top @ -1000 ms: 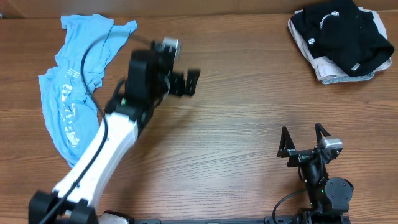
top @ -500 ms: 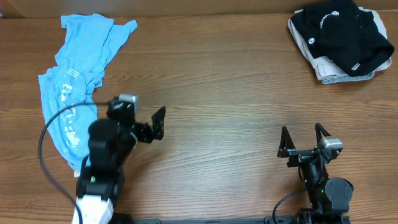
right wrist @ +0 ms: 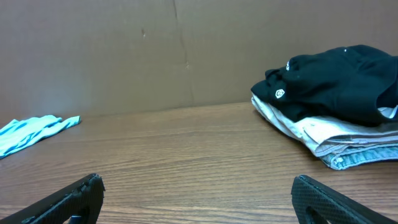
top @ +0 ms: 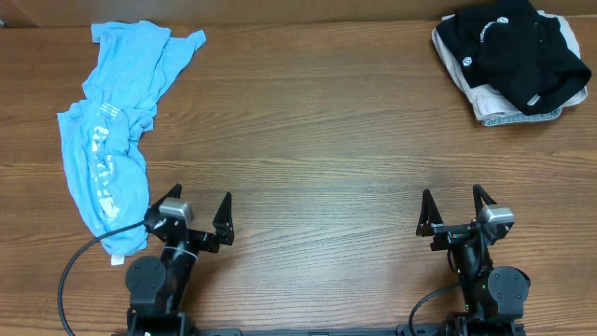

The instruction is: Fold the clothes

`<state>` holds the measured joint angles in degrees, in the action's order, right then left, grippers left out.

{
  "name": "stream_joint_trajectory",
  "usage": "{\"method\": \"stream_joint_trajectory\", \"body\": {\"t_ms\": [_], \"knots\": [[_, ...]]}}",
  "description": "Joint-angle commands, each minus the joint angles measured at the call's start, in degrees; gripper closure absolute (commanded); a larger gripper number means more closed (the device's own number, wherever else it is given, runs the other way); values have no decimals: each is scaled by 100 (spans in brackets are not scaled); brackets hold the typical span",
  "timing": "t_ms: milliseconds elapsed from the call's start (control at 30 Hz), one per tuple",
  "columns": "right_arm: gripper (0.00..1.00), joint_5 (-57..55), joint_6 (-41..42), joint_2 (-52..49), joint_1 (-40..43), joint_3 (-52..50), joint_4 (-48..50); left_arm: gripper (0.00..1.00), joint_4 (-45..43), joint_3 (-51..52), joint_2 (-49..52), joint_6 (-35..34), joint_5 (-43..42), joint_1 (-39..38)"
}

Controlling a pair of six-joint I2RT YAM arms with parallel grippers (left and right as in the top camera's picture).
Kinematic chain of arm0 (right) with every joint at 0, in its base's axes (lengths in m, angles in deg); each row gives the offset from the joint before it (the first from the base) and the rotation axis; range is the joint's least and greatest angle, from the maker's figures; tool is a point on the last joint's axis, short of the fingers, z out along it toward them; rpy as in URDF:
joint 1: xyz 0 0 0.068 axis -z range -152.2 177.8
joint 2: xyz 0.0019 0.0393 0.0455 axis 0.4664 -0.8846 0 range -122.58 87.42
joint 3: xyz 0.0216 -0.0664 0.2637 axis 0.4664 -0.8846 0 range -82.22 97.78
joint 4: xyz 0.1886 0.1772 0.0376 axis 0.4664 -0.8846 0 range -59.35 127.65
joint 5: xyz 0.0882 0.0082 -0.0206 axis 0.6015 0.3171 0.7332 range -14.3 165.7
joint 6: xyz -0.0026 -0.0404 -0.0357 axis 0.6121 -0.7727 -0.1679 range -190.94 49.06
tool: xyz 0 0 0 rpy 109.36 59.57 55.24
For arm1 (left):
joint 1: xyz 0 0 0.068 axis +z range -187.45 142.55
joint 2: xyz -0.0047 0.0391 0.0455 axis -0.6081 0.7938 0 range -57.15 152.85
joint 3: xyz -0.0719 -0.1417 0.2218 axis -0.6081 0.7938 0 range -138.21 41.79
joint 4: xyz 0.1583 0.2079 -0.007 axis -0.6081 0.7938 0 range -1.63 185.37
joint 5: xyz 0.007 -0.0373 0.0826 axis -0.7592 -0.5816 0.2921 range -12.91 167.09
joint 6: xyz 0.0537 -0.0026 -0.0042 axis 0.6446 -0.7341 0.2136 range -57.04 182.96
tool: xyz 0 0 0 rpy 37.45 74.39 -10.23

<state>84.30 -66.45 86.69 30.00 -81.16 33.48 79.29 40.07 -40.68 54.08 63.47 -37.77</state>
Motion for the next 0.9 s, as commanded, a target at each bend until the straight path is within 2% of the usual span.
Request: {"method": "stream_joint_trajectory", "body": {"t_ms": [0,200,467,600,867], "knots": [[0,0,17,57,-26,-61,24,0,13,144,-378,37,221,46],[0,0,17,57,-26,-61,24,0,48,144,-566,437,227,46],[0,0,17,57,-26,-61,24,0,782,146,-1134,903,221,46],[0,0,17,57,-26,-61,24,0,1250,146,-1486,960,223,46],[0,0,17,57,-26,-61,24,0,1228,146,-1611,872,221,39]]}}
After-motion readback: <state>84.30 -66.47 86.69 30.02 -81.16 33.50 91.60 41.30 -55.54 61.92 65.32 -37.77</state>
